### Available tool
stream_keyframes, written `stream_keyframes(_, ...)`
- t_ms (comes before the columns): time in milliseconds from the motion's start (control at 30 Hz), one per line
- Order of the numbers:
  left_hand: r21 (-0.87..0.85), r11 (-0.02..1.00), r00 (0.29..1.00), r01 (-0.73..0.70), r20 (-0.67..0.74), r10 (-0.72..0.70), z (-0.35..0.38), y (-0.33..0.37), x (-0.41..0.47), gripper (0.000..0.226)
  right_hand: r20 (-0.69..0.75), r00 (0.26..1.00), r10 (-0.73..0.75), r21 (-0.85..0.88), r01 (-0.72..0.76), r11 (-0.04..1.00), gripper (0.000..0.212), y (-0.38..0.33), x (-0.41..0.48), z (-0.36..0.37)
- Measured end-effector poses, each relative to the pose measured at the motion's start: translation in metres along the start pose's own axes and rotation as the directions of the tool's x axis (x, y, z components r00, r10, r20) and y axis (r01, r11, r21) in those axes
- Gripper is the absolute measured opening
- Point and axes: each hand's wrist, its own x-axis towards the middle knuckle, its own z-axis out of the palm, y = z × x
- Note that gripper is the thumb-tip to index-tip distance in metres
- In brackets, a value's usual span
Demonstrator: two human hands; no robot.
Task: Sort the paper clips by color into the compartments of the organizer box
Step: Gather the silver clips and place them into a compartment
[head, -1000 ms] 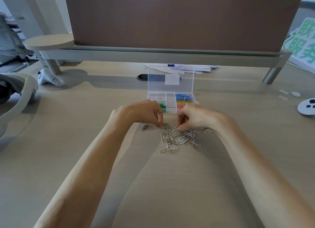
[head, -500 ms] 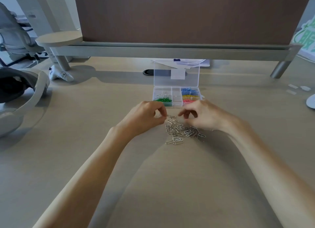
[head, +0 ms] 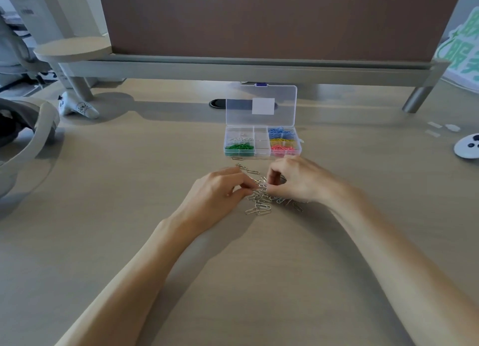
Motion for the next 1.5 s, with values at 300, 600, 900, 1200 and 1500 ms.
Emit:
stream_keyframes(300, 0.055, 0.983, 0.982, -0.173, 0.081, 0.169, 0.008, 0.000, -0.004, 0.011, -0.021, 1.000, 0.018, 0.043, -0.017, 0.999, 0.003, 0.000, -0.002, -0.001)
stream_keyframes(600, 0.263, 0.946, 0.980, -0.187, -0.010, 0.197, 0.012, -0.006, 0.000, 0.010, 0.045, 0.997, 0.070, 0.033, -0.071, 0.997, 0.010, -0.001, 0.005, -0.003)
stream_keyframes(900, 0.113, 0.987, 0.989, -0.117, -0.077, 0.126, 0.008, -0.007, 0.000, 0.008, -0.229, 0.972, 0.056, 0.141, -0.024, 0.990, 0.009, 0.006, -0.015, -0.002)
stream_keyframes(1200, 0.177, 0.946, 0.962, -0.272, 0.016, 0.273, 0.013, 0.016, -0.010, 0.007, -0.431, 0.896, -0.111, 0.080, 0.161, 0.984, 0.009, 0.006, -0.058, 0.027)
stream_keyframes(1500, 0.224, 0.959, 0.980, -0.174, -0.057, 0.191, 0.012, 0.004, -0.005, 0.006, -0.414, 0.891, -0.189, -0.071, 0.176, 0.982, 0.007, 0.012, -0.053, 0.029)
